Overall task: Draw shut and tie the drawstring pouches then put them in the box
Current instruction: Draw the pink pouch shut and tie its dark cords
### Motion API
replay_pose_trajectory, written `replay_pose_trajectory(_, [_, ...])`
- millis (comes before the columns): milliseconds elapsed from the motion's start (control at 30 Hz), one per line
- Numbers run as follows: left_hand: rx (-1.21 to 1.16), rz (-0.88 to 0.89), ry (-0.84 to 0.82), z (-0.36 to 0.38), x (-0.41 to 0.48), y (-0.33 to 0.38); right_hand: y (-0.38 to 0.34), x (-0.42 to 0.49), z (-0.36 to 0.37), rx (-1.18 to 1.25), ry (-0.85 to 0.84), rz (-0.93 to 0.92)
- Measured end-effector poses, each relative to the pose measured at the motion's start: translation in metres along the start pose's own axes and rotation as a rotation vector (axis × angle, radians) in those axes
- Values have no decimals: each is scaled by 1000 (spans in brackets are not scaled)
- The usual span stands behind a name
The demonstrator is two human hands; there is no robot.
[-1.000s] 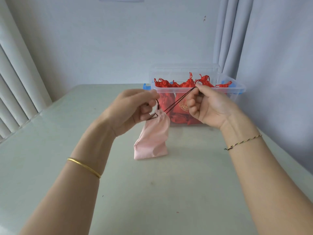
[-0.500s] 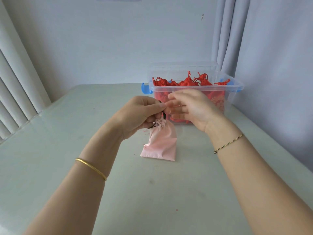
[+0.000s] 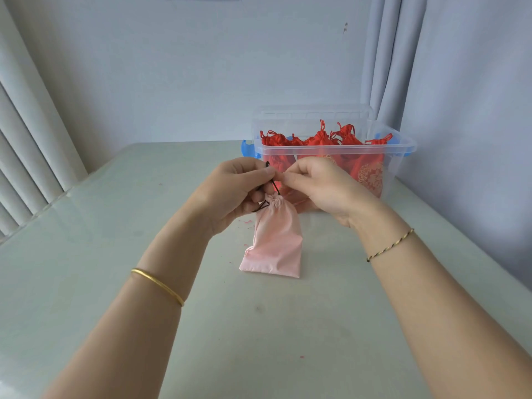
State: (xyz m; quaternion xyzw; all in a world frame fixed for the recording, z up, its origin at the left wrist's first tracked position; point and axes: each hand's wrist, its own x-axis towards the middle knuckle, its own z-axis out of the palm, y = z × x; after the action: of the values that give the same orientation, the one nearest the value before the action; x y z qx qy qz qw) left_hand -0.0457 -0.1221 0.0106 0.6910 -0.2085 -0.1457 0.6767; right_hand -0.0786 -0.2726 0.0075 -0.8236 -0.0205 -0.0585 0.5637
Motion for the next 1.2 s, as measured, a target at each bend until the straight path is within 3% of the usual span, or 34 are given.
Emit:
replay_pose_trajectory(167, [-134,-37,58,-3,2,-1,-8,-2,0,-180,152,-229])
replay_pose_trajectory(267, [-198,-38,64,-7,3,-1,-11,-4,-1,-273,56,-293])
replay_pose_trajectory(333, [-198,-24,67,-8,3,-2,-9,-5,-2,-199,-14,-241])
replay_pose_trajectory(533, [-76,40,49,-7,3,-1,0,0,5,-48,-27,-177])
replay_pose_trajectory(700, [271,273,210,2,3,-4,3,1,8,-44,-15,-161])
replay_pose_trajectory(833, [381,430,334,8,4,-10,6,4,8,-24,-22,-150])
replay_pose_trajectory(1033, [395,557,395,7,4,-14,6,5,5,450,-125,1])
replay_pose_trajectory(1200, [425,616,369,13,2,-14,11,6,9,536,-166,-13])
